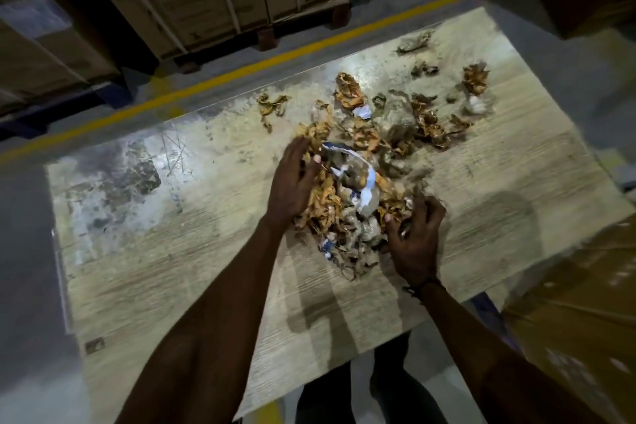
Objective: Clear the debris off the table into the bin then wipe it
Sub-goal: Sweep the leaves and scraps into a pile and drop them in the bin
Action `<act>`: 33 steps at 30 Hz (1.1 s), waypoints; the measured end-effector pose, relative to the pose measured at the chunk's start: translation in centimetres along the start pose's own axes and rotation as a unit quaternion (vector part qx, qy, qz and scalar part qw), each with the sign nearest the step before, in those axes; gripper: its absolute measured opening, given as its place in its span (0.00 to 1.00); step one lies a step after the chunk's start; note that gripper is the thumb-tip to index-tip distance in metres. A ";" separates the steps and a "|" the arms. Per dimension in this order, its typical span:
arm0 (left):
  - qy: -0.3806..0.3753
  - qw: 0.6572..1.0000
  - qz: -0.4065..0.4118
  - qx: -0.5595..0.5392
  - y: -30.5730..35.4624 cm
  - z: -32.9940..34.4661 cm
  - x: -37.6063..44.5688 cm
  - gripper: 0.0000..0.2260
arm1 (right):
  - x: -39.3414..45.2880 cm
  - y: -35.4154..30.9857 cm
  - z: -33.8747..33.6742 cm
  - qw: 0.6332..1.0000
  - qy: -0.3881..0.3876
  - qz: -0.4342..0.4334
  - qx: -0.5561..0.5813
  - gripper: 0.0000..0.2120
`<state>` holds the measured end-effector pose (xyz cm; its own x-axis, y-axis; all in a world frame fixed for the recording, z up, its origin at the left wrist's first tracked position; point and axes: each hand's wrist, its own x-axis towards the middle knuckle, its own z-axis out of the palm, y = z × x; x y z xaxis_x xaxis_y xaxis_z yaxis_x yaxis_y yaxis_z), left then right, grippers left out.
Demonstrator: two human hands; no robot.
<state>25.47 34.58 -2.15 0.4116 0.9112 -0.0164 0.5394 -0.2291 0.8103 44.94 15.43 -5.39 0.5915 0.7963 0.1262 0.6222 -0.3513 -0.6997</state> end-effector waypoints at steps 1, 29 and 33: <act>0.021 1.000 0.005 -0.006 -0.6 0.2 -0.3 0.26 | 0.0 0.0 -0.5 1.000 0.011 0.000 0.005 0.32; 0.019 0.997 -0.074 -0.015 -6.6 -3.4 2.5 0.27 | 9.3 0.0 0.0 0.996 -0.089 -0.008 0.007 0.40; 0.002 0.998 -0.055 0.019 -2.9 2.3 0.0 0.30 | 7.5 -1.6 2.0 0.987 -0.157 -0.037 -0.006 0.32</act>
<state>25.59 34.49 -5.87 0.3446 0.9332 -0.1016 0.6082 -0.1395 0.7815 47.31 22.93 -4.73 0.3570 0.9329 -0.0478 0.6649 -0.2898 -0.6884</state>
